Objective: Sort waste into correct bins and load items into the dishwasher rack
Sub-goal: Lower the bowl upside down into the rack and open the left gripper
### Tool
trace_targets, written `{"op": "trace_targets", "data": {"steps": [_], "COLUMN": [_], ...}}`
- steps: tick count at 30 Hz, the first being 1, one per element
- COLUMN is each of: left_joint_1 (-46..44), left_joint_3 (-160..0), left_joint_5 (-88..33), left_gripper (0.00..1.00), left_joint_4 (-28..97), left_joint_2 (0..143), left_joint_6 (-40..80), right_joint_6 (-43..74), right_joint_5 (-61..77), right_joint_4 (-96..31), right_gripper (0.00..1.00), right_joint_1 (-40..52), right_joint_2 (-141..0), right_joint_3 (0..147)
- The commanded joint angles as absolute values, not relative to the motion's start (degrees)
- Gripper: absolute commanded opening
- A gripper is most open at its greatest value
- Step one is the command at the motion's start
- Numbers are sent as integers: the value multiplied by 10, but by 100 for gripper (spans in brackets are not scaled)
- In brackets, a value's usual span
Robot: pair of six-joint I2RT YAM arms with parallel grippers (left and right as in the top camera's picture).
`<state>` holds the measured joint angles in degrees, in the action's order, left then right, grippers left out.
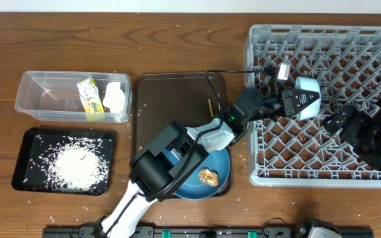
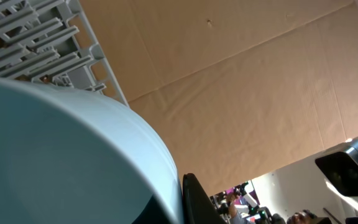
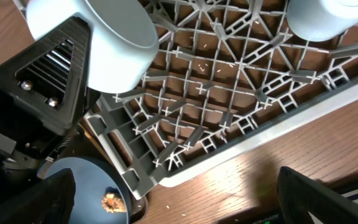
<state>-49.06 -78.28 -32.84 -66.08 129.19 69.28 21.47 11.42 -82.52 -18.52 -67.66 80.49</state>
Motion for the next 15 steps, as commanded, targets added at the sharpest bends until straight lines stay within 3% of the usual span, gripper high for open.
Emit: {"op": "trace_targets", "data": {"steps": [1,14,15], "left_joint_1": [-489,-478,-478], "left_joint_3": [-800,-800,-800], "left_joint_5": [-334,-341,-342], "left_gripper": [6,7,11], "left_joint_4": [-663,-630,-630], "left_joint_2": [1294,1294,1294], "left_joint_6": [694,691,691], "right_joint_6": [209,205,205], "right_joint_5": [105,105,105], "right_joint_4": [-825,-828,-828], "right_gripper": [96,96,96], "right_joint_1": [-192,-192,-192], "right_joint_2": [-676,-676,-676], "right_joint_3": [804,804,804]}}
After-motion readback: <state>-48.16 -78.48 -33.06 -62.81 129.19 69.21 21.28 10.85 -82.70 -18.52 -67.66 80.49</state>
